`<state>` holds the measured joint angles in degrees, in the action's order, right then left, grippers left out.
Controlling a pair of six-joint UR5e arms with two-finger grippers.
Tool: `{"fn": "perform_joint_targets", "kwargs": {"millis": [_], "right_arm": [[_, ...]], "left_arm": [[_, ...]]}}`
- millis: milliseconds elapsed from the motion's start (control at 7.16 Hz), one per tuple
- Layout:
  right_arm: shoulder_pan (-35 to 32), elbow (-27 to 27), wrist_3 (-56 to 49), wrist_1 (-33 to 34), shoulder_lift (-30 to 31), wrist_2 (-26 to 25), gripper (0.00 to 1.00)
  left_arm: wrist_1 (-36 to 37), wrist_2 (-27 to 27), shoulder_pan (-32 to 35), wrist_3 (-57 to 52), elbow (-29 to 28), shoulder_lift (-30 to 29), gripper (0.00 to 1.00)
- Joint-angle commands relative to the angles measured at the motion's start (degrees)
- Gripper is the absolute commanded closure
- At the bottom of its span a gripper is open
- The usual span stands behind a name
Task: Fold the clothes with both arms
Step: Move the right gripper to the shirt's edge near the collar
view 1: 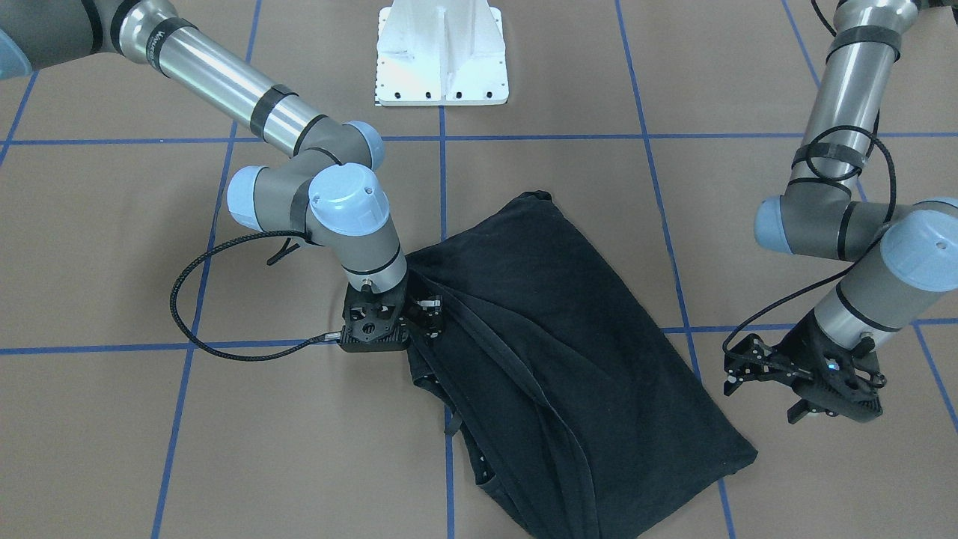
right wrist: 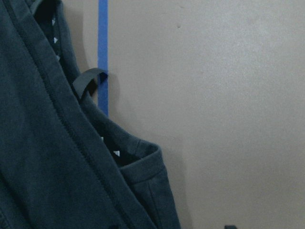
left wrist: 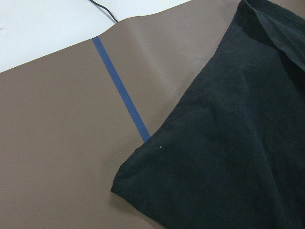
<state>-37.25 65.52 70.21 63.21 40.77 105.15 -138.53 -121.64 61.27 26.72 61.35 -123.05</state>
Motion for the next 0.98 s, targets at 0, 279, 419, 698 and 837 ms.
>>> {"fn": "perform_joint_targets", "kwargs": {"millis": [0,279,419,698,837], "right_arm": [[0.6,-0.3,-0.25,0.15,0.1,-0.3,0.3],[0.69,-0.48,-0.34,0.16,0.02,-0.3,0.33],[0.77,-0.57,-0.43,0.16,0.02,-0.3,0.34],[1.3,-0.92,-0.51,0.16,0.02,-1.0,0.35],[1.48,-1.0,-0.51,0.16,0.02,-1.53,0.35]], "left_arm": [[0.01,0.0,-0.01,0.0,0.0,0.01,0.0],[0.01,0.0,-0.01,0.0,-0.09,0.01,0.0],[0.1,0.0,-0.01,0.0,-0.09,0.01,0.0],[0.1,0.0,-0.01,0.0,-0.17,0.09,0.0],[0.1,0.0,-0.09,0.0,-0.17,0.09,0.0]]}}
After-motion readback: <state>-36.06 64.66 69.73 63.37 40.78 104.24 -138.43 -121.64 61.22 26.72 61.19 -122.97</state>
